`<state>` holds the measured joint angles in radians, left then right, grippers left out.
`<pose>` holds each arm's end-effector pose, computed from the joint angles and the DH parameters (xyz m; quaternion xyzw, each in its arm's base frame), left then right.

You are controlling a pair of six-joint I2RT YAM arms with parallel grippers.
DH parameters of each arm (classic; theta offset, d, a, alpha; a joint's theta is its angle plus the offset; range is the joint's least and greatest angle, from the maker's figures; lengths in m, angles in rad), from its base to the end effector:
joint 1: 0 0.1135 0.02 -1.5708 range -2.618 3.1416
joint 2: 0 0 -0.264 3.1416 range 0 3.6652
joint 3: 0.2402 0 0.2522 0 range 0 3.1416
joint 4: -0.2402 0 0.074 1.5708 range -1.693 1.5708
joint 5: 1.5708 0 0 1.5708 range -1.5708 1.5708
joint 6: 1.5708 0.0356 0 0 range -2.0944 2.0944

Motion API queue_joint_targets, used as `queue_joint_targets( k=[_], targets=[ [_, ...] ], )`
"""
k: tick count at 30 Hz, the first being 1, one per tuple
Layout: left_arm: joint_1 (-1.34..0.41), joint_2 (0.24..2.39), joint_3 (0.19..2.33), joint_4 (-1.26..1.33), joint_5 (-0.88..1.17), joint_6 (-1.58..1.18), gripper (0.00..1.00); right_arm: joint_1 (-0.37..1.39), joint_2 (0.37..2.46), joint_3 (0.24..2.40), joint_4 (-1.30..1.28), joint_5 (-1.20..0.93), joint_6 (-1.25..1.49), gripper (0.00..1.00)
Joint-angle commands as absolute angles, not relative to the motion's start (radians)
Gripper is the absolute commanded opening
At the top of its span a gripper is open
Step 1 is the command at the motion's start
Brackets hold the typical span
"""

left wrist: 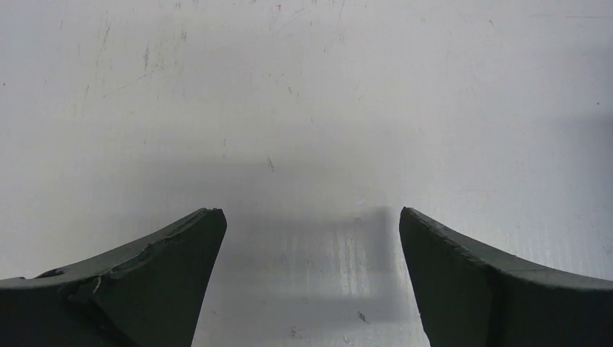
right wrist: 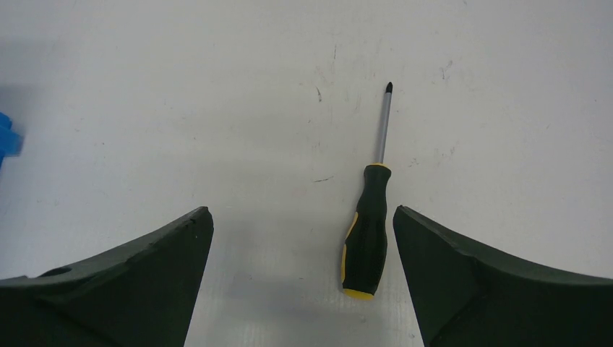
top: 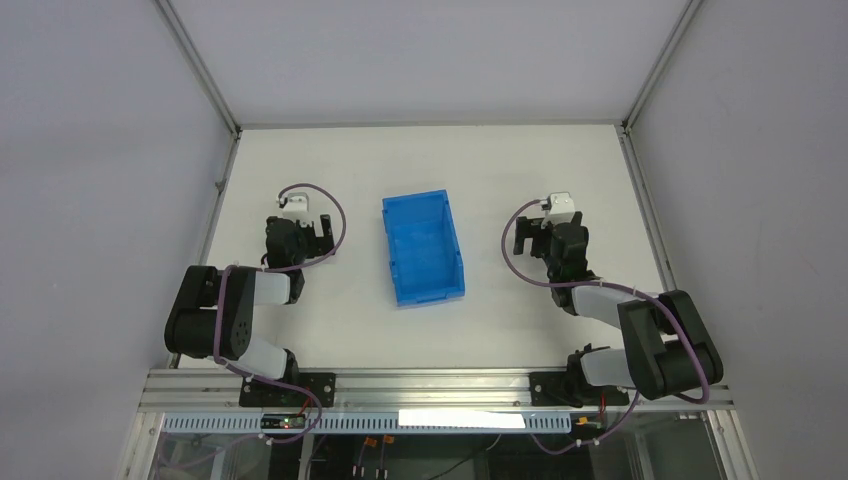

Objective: Put the screwdriver in the bin
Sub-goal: Pick up the screwdriver from the center of the board.

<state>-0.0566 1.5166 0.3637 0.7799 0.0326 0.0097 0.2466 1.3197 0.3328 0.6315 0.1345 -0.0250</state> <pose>0.2615 -0.0160 0.1376 0.0366 0.8251 -0.0267 0.5632 0.2358 0.0544 0.1599 -0.0729 0.8168 0.0082 0.5723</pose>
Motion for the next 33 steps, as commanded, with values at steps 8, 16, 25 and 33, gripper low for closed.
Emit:
queue_joint_targets(
  k=[8,16,25,33],
  targets=[
    [-0.043,1.508,0.382,0.807,0.033,0.003,1.0,0.247,1.365,0.432,0.574,0.132,-0.038,0.99],
    [-0.044,1.507,0.382,0.807,0.032,0.002,1.0,0.246,1.267,0.486,0.431,0.148,-0.03,0.99],
    [-0.044,1.508,0.382,0.807,0.033,0.002,1.0,0.247,1.11,0.819,0.023,0.106,-0.002,0.99],
    [-0.044,1.508,0.382,0.807,0.033,0.003,1.0,0.25,1.118,1.2,-0.36,0.107,0.063,0.99]
  ],
)
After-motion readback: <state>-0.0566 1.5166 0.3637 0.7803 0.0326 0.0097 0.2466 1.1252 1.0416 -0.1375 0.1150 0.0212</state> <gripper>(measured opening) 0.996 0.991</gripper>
